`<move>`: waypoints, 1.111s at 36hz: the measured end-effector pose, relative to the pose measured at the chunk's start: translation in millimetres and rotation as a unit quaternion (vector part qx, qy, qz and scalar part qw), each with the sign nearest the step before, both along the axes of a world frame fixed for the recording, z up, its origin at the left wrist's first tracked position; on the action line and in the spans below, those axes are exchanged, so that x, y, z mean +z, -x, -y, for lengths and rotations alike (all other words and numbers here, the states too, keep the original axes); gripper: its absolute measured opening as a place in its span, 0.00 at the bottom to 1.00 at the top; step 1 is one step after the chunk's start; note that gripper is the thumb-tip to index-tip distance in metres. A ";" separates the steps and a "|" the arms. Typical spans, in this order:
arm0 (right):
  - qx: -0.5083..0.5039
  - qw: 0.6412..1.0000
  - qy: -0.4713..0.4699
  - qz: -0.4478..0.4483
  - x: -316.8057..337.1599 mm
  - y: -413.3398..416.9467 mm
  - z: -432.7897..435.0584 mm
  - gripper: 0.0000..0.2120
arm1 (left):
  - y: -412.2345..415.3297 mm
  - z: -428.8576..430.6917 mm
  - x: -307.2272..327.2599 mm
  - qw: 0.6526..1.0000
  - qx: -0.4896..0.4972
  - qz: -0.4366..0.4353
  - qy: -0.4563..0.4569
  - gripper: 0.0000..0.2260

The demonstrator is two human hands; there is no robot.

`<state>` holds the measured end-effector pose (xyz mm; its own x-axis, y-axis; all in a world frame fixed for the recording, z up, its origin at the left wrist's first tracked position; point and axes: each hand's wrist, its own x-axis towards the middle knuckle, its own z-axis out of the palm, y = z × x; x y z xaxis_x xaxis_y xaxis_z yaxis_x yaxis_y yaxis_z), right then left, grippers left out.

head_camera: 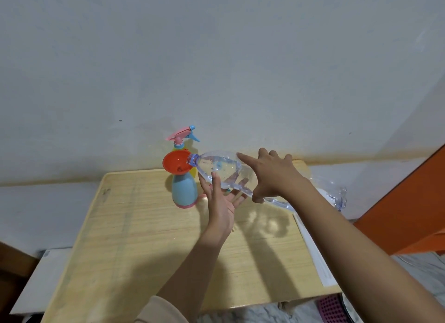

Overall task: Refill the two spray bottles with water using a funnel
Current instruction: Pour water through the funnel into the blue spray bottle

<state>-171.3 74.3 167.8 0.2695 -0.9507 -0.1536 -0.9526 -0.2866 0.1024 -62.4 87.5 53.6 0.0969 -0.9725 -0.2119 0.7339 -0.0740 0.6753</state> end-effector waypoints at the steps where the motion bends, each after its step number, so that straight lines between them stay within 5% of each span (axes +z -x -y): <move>1: 0.000 1.000 0.000 -0.001 -0.1 -0.2 0.0 0.52 | 0.1 -0.7 0.7 1.000 -0.001 0.002 0.003 0.26; 20: -0.004 0.999 -0.014 0.031 -10.4 5.8 2.9 0.52 | -2.5 -1.3 3.7 0.998 -0.014 0.054 -0.010 0.28; 32: -0.033 0.973 -0.040 0.226 -54.0 23.9 -9.9 0.54 | -13.5 -10.2 14.9 0.982 -0.016 0.185 0.024 0.27; 40: -0.059 0.898 0.016 0.436 -88.9 50.1 -16.8 0.57 | 7.6 2.4 36.7 0.941 -0.052 0.317 0.102 0.32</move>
